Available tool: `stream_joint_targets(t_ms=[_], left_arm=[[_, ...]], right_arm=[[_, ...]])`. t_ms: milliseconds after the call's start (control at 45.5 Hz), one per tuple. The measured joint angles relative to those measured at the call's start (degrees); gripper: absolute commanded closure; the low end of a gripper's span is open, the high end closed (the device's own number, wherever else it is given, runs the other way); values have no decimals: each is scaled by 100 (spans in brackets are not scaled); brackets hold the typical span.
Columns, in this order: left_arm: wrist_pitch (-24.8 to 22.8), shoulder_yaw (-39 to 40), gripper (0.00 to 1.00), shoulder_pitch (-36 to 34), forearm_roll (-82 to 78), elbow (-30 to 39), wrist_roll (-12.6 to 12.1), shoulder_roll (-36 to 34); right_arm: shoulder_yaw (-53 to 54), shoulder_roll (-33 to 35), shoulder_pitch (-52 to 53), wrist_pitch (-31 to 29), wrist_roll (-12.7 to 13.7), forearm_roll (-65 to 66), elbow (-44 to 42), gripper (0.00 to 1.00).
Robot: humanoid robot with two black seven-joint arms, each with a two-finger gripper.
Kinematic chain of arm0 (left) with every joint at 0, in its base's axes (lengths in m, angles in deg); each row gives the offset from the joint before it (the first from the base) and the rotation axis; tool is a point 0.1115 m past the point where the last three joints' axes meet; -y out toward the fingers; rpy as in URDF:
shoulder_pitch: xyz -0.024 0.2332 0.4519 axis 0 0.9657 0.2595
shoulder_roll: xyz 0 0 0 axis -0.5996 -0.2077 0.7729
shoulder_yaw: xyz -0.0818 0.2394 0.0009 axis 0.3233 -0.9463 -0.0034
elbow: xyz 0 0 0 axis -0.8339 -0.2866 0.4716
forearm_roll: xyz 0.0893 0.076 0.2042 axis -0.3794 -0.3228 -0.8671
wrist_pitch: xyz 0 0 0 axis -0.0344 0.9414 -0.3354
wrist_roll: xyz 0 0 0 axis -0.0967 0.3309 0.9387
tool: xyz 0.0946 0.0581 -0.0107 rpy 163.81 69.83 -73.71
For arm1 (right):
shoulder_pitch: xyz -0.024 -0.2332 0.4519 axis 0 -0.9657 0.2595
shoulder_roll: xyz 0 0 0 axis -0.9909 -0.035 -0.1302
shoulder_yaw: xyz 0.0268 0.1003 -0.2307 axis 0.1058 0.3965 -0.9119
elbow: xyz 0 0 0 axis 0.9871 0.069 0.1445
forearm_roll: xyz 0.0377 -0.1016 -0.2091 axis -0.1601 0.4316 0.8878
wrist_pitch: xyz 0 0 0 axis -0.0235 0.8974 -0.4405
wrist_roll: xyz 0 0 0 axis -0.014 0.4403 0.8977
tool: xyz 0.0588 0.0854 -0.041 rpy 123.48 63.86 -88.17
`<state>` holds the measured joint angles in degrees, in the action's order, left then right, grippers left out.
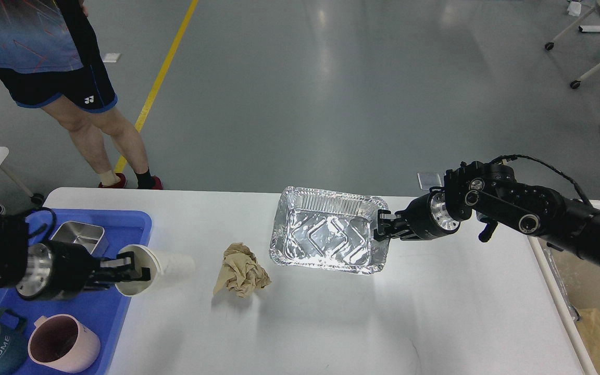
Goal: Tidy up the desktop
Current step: 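Lift the paper cup with the left gripper and carry it over the foil tray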
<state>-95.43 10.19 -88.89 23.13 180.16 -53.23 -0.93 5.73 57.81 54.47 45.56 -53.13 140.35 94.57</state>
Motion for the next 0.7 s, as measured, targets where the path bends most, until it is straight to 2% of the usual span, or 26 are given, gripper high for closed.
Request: stream_joint_targets(t_ms=[220, 395, 549, 703], left_arm=[[-952, 1242, 100, 21, 1017, 6, 127, -1108], [-1295, 1850, 100, 23, 1490, -5, 135, -1575], [-1293, 2018, 100, -7, 1543, -41, 134, -1459], [-963, 1986, 100, -232, 1444, -233, 52, -676]], right_arm=[[0, 5, -13, 0, 0, 0, 1, 100], [-1, -17, -25, 0, 7, 0, 1, 100], [0, -19, -26, 0, 7, -1, 1, 100], [0, -25, -26, 0, 4, 0, 1, 100]])
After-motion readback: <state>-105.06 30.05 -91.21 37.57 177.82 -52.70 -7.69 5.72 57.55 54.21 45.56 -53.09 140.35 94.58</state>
